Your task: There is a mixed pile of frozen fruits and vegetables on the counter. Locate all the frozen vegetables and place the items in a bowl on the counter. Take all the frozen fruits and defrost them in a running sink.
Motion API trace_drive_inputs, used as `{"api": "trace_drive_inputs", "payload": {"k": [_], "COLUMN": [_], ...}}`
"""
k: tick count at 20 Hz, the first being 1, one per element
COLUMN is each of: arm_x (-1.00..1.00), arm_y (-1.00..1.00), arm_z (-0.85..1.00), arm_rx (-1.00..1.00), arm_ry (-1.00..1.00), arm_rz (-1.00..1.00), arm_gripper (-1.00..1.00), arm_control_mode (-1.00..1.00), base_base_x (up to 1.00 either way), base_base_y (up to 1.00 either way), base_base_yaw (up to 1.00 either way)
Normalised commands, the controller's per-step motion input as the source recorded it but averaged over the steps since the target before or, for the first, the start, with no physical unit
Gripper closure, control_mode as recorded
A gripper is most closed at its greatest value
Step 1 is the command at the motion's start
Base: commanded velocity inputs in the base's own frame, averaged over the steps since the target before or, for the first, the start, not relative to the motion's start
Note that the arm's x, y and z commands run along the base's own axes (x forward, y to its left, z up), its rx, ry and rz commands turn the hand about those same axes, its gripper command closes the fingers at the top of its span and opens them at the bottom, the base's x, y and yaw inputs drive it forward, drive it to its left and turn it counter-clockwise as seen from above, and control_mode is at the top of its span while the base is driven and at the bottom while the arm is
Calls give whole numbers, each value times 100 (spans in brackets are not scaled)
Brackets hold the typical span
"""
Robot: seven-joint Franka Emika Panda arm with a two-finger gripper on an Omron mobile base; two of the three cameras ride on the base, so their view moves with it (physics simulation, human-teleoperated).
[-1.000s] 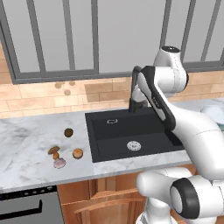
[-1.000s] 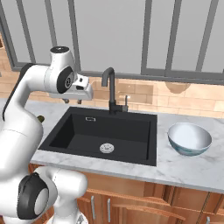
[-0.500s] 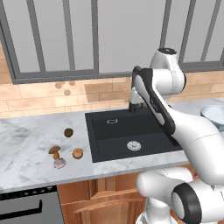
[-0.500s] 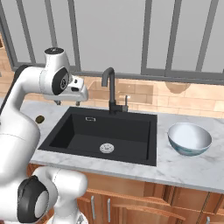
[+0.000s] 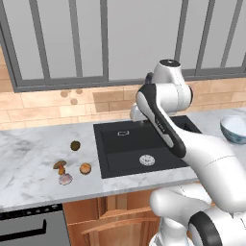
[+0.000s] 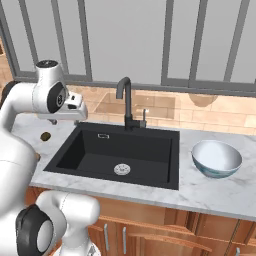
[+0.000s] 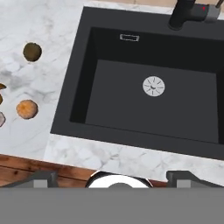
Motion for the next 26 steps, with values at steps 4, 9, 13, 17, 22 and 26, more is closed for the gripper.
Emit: {"api": "trace_drive_inputs", "payload": {"k": [4,9,13,17,22,26], "arm_x": [-5,-1,1,2,3,0], "arm_y": [44,45,47,45,33,26], "arm_z": [-10,-3,-5,-21,-23,-26], "arm_rx": [-2,-5,-4,0,1,3], "arm_ry": [2,5,6,6,7,6], "arm_rz": [1,0,0,1,5,6], "arm_gripper": [-100,-100,-100,-100,-100,-100], "arm_control_mode": [-100,-100,-100,-100,-100,-100], "base_base_x": [0,0,0,0,0,0], "base_base_y": [0,0,0,0,0,0], "base_base_yaw": [0,0,0,0,0,0]}}
